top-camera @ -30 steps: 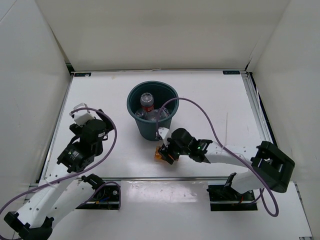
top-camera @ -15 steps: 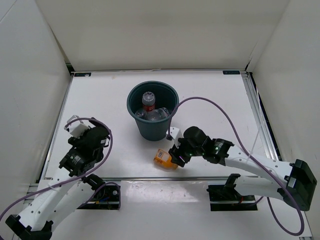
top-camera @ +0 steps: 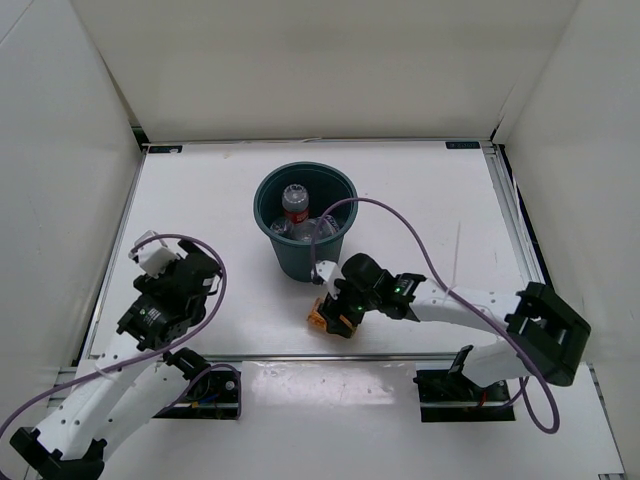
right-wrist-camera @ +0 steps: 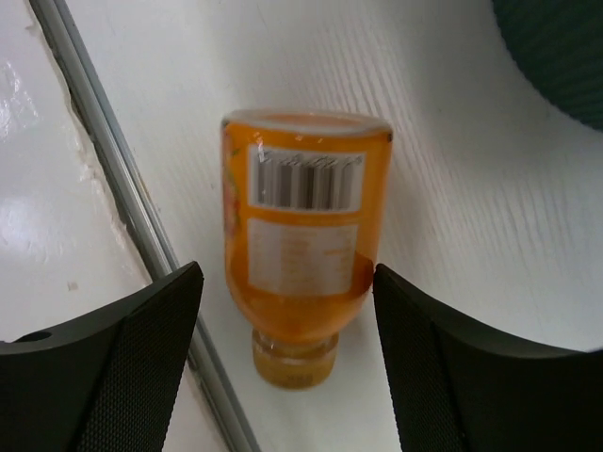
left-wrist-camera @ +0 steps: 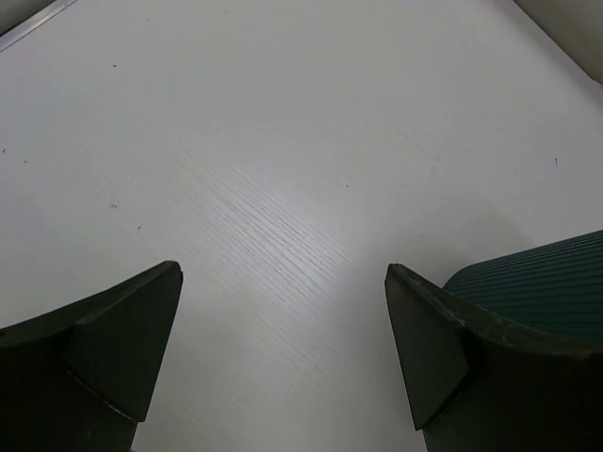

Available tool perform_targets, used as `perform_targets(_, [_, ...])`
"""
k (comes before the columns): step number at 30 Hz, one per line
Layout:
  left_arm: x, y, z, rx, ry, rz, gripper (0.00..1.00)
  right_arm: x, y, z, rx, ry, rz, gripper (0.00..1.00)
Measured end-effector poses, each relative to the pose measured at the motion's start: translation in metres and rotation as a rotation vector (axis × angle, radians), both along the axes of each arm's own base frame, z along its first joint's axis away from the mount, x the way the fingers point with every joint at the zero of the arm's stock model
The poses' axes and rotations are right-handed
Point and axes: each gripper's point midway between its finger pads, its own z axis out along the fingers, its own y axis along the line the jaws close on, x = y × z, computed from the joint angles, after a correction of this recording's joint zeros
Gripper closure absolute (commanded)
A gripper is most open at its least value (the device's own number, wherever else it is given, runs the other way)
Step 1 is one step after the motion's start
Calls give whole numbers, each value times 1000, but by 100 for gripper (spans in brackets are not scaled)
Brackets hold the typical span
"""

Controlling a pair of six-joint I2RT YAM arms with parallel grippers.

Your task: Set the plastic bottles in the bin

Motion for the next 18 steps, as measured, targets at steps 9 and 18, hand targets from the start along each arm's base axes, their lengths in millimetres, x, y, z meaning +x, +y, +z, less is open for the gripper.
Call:
perform_targets(9, [-7,5,13,33,21,-15,0,-1,18,-15,49,31,30,52])
perform_targets(18, [-6,3,1,17,27,-2,0,-16,-9,-9,-26,80,2,83])
